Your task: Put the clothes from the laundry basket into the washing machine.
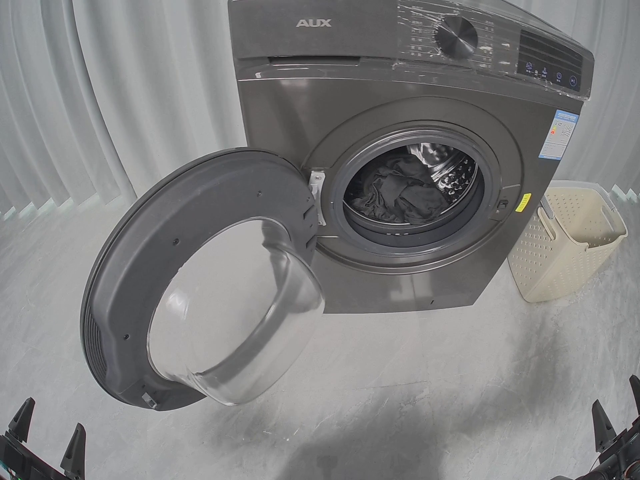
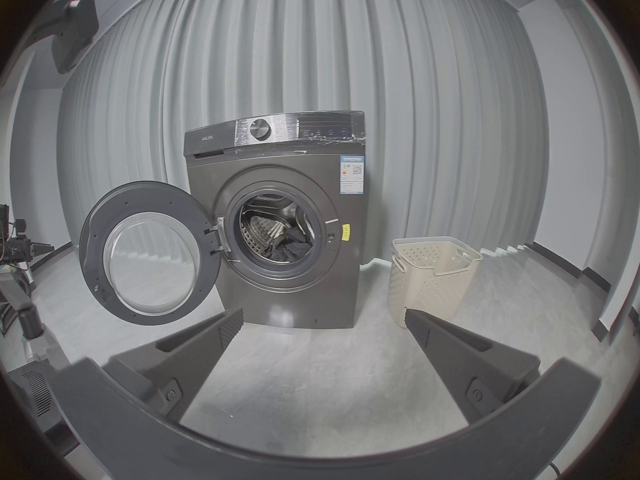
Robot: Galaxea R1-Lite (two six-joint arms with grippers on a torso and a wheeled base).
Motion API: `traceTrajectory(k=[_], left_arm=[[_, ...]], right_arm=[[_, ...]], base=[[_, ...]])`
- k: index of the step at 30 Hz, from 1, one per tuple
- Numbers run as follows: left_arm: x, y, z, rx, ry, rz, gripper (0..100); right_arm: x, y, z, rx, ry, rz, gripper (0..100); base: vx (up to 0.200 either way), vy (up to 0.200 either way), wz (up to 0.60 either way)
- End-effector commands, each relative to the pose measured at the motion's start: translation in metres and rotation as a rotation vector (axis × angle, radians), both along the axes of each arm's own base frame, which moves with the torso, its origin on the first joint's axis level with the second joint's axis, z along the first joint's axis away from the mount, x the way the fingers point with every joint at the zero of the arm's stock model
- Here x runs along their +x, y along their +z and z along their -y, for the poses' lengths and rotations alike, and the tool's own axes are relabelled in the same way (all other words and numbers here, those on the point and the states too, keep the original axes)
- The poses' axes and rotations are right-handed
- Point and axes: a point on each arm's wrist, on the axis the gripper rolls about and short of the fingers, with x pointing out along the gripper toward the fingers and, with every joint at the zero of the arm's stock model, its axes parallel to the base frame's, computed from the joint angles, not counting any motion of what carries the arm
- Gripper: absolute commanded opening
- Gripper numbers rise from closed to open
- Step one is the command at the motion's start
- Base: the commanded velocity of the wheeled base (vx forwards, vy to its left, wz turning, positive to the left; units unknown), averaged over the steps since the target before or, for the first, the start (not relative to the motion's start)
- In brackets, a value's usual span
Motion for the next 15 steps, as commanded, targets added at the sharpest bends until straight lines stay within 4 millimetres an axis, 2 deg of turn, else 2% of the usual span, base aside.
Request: traceTrajectory(k=[1, 7, 10, 12, 13, 14, 15], left_arm=[[0.000, -0.005, 0.000, 0.000, 0.000, -0.003, 100], [0.000, -0.005, 0.000, 0.005, -0.006, -0.001, 100], [-0.002, 0.007, 0.001, 0.000, -0.018, 0.045, 100], [-0.002, 0.007, 0.001, 0.000, -0.018, 0.045, 100], [-0.011, 0.071, 0.000, -0.013, -0.056, 0.161, 100], [-0.008, 0.080, 0.000, -0.026, -0.077, 0.138, 100], [-0.007, 0.081, -0.001, -0.028, -0.081, 0.131, 100]], right_arm=[[0.000, -0.005, 0.000, -0.001, 0.001, -0.001, 100], [0.000, -0.005, 0.000, 0.000, 0.001, -0.001, 100], [0.000, -0.005, 0.000, -0.001, 0.001, -0.001, 100], [0.000, -0.005, 0.000, -0.001, 0.001, -0.001, 100], [0.000, -0.005, 0.000, -0.001, 0.001, -0.001, 100], [0.000, -0.005, 0.000, 0.000, 0.000, -0.001, 100], [0.000, -0.005, 0.000, 0.000, 0.001, -0.001, 100]], base=[[0.000, 0.000, 0.00], [0.000, 0.000, 0.00], [0.000, 0.000, 0.00], [0.000, 0.000, 0.00], [0.000, 0.000, 0.00], [0.000, 0.000, 0.00], [0.000, 0.000, 0.00]])
